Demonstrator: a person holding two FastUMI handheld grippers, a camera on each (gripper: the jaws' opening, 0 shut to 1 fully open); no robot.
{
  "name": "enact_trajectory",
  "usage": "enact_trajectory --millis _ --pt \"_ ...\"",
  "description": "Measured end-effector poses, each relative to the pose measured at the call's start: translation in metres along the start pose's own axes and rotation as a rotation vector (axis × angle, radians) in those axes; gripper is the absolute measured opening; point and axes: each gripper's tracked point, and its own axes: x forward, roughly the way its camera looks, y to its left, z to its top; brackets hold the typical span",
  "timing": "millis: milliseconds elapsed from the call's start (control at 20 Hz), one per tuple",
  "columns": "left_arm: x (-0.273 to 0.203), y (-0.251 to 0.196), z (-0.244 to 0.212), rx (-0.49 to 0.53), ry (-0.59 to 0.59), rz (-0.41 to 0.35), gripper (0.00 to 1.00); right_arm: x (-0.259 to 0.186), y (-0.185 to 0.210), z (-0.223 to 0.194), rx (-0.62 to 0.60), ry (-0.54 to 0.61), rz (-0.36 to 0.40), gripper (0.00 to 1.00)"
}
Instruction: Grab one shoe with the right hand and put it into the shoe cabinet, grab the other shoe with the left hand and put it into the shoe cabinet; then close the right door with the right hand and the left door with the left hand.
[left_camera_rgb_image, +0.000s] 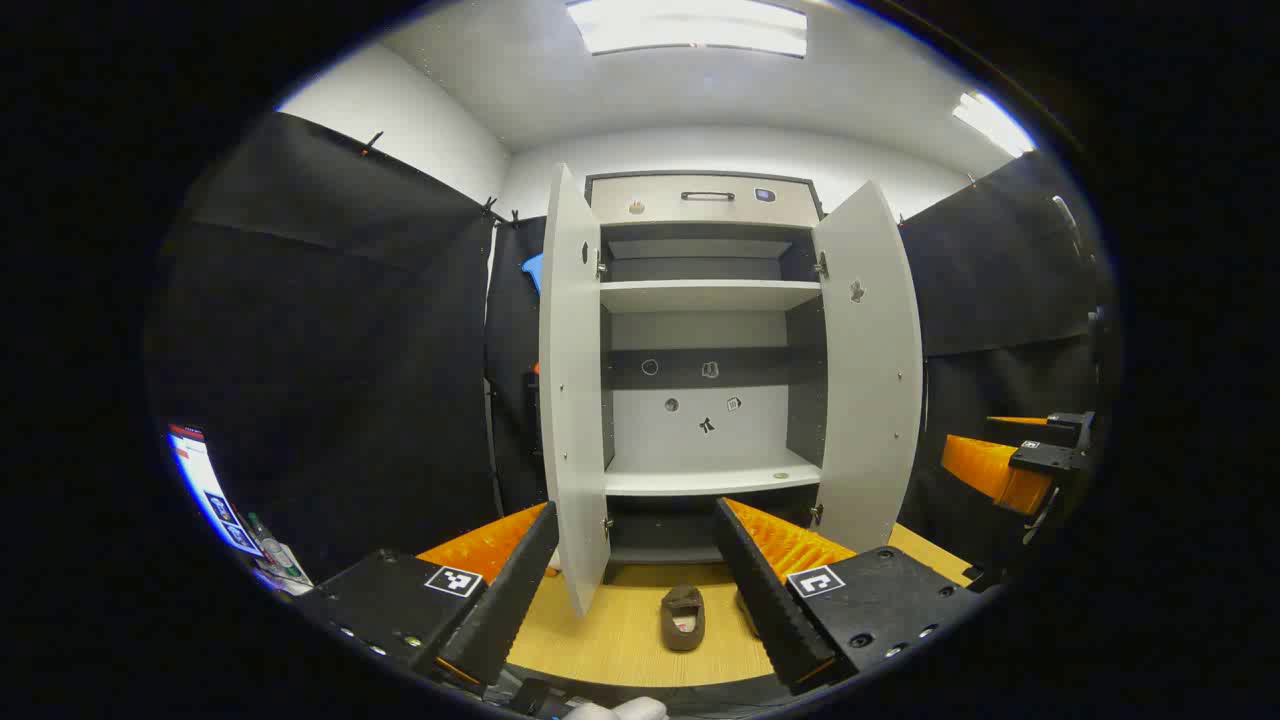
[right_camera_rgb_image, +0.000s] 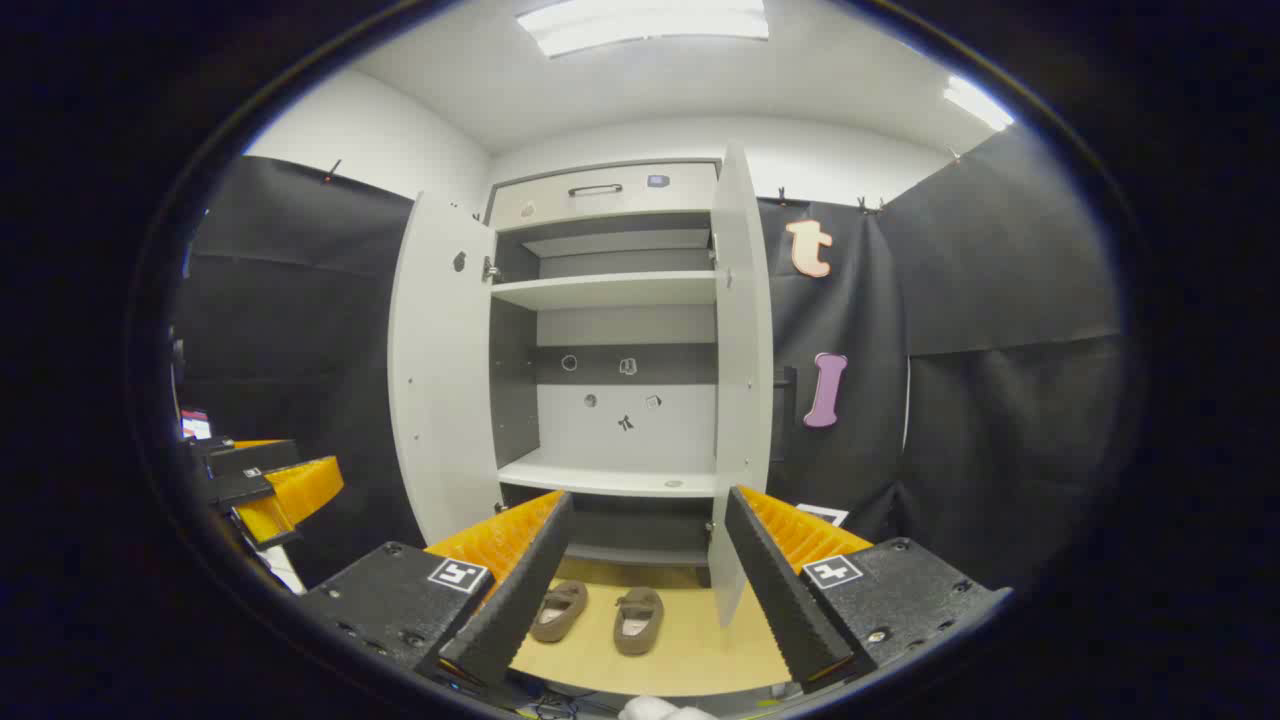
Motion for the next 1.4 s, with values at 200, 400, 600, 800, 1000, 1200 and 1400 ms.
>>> enact_trajectory --millis 200,400,600,800,1000,1200,1400 --pt "0.001 0.002 -0.002 -0.001 0.003 -0.002 0.95 0.000 0.004 -0.002 -0.008 0.003 0.003 0.99" --pt "0.002 0.008 -0.003 0.004 0.003 -0.002 0.95 0.001 0.008 -0.009 -0.005 0.021 0.004 0.99" --pt "0.003 0.015 -0.006 0.001 0.006 0.004 0.95 0.005 0.012 -0.017 -0.013 0.040 -0.001 0.99" --pt "0.002 0.020 -0.015 -0.008 0.024 0.002 0.94 0.013 0.013 -0.034 -0.034 0.077 -0.009 0.99" --pt "0.002 0.028 -0.019 0.011 0.030 0.017 0.95 0.035 0.017 -0.076 -0.032 0.174 0.007 0.99" --pt "0.003 0.040 -0.020 0.015 0.026 0.048 0.95 0.067 0.022 -0.136 -0.062 0.297 0.032 0.99" --pt "0.007 0.056 -0.023 0.020 0.046 0.100 0.95 0.103 0.030 -0.220 -0.056 0.452 0.069 1.00"
